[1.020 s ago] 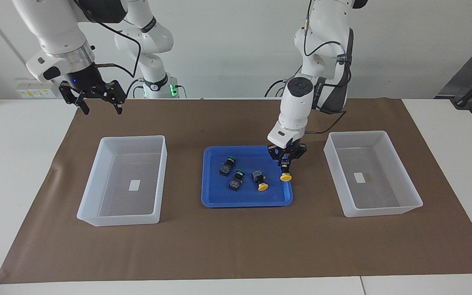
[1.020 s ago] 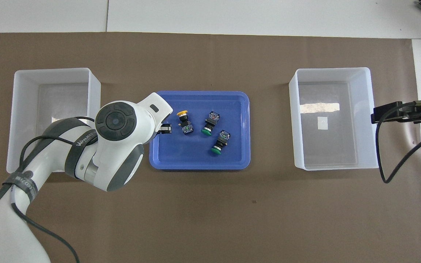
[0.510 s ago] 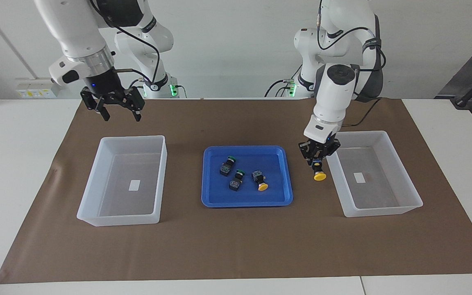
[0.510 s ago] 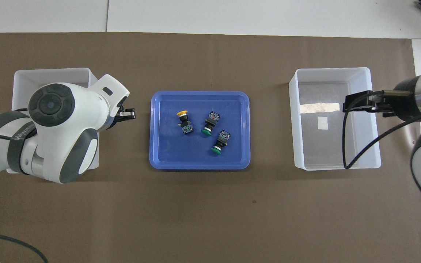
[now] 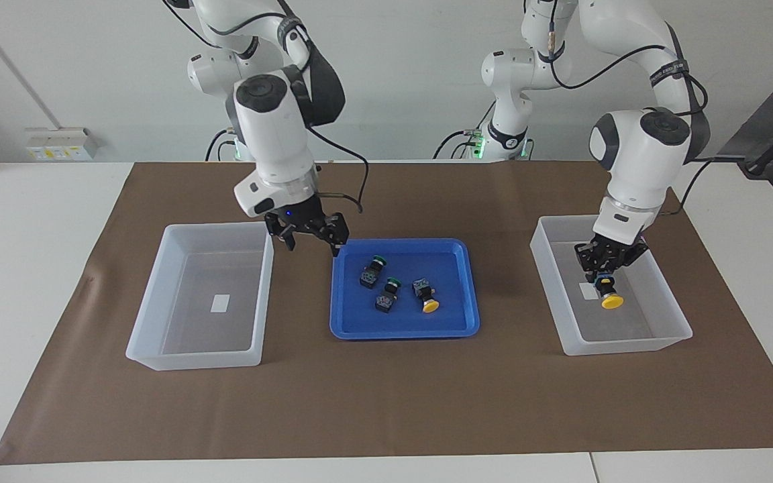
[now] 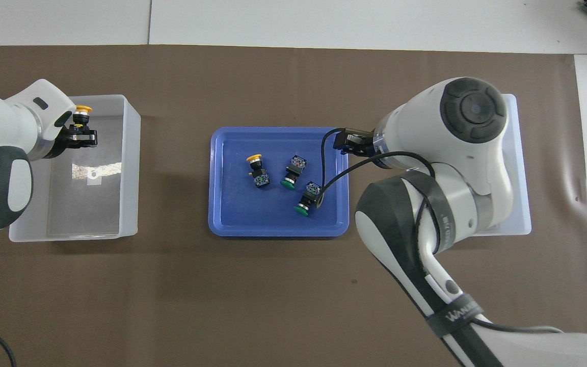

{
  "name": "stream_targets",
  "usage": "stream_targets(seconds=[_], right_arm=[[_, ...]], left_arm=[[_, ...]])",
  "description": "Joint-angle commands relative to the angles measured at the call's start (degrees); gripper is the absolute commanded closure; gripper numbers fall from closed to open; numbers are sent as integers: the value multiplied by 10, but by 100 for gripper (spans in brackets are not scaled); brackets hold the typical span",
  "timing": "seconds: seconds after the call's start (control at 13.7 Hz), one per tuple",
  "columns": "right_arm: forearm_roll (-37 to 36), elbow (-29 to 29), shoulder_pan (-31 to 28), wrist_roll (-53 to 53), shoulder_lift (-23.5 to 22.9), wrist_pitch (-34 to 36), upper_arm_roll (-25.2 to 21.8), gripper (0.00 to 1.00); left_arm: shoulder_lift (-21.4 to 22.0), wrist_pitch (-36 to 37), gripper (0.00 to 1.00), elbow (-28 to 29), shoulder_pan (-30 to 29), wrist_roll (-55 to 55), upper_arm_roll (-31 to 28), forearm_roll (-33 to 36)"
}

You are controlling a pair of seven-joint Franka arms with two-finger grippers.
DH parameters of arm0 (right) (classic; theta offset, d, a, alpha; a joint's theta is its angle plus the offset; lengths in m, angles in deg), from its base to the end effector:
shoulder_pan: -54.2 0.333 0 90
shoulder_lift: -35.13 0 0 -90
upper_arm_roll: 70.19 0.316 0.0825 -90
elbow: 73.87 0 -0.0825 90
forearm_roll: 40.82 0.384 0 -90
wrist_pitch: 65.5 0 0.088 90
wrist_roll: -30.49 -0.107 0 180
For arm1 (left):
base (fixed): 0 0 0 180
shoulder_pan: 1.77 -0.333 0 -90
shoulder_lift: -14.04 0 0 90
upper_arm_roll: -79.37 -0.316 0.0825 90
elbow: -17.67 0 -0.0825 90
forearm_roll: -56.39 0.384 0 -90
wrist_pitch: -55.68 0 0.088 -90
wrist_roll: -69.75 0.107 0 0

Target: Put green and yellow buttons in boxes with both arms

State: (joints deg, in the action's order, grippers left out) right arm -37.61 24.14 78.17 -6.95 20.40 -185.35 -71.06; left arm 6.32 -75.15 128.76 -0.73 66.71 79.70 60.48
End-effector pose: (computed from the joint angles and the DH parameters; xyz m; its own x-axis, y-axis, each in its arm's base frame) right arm 0.5935 0.2570 0.4501 0.9592 -0.2741 0.0688 -0.2655 -0.9575 -0.1128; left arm 0.6087 -0.0128 0.4360 0.9776 -0.0168 0.2098 -0.0063 -0.9987 -0.0507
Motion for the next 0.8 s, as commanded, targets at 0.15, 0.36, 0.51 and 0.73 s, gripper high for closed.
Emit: stream_targets(seconds=[0.15, 0.36, 0.51, 0.73], right_arm=[[-4, 25, 41, -37, -43, -63, -2, 0], [-18, 64, 64, -41, -47, -85, -3, 0], [-36, 92, 69, -42, -47, -108, -2, 0], [-37, 101, 72, -45, -53, -121, -2, 0]], left_arm=[[-58, -81, 100, -6, -28, 69, 6, -33], [-85, -101, 100, -7, -35, 95, 7, -33], [-105, -111, 100, -10, -35, 95, 6, -33], [-127, -140, 100, -11, -37, 94, 6, -33]])
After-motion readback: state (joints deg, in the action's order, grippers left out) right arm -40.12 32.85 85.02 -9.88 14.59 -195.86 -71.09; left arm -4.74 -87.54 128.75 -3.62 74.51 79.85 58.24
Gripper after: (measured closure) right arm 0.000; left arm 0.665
